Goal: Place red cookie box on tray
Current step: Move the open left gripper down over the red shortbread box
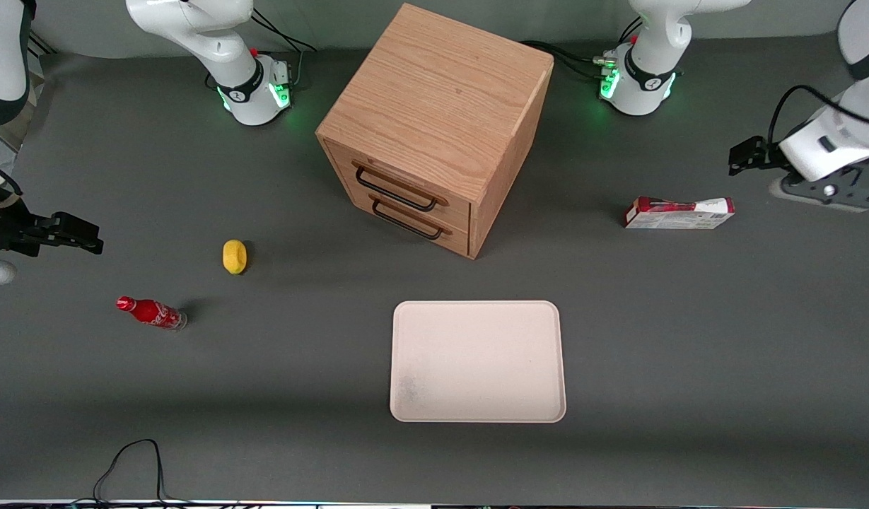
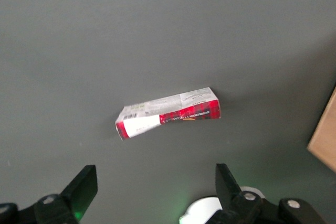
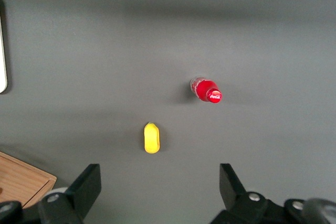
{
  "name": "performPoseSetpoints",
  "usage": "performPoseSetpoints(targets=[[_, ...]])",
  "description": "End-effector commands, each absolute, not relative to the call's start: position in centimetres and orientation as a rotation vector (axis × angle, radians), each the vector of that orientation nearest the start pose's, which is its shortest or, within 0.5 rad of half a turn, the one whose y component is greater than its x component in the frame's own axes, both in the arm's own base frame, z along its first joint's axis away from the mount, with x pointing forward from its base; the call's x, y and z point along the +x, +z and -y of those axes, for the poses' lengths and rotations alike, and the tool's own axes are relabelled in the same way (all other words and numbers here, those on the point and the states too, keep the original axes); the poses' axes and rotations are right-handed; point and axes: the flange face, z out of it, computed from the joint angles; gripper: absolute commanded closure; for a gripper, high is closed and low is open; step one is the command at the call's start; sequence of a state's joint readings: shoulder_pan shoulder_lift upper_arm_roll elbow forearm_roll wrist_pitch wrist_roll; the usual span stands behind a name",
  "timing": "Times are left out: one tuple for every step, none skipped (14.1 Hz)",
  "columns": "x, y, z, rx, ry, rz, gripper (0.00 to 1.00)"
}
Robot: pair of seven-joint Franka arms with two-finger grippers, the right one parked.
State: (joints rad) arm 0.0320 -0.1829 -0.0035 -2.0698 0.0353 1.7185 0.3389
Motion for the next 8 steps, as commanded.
performPoseSetpoints(targets=[[47.2,46.1,-3.5,-3.009,0.225,-0.848,0.00],[47.0,44.3,-3.7,-2.954,0.199,-0.994,0.00],[46.8,42.6,-3.8,-2.897,0.178,-1.163,0.00],[46.5,41.1,-3.8,-2.856,0.204,-1.289,0.00],[45.9,39.7,-3.9,-2.828,0.228,-1.374,0.00],[45.5,38.8,-4.5,-2.793,0.214,-1.458,0.00],[45.1,37.7,-4.9,-2.721,0.183,-1.592,0.00],[44.7,36.4,-5.9,-2.648,0.149,-1.707,0.00]])
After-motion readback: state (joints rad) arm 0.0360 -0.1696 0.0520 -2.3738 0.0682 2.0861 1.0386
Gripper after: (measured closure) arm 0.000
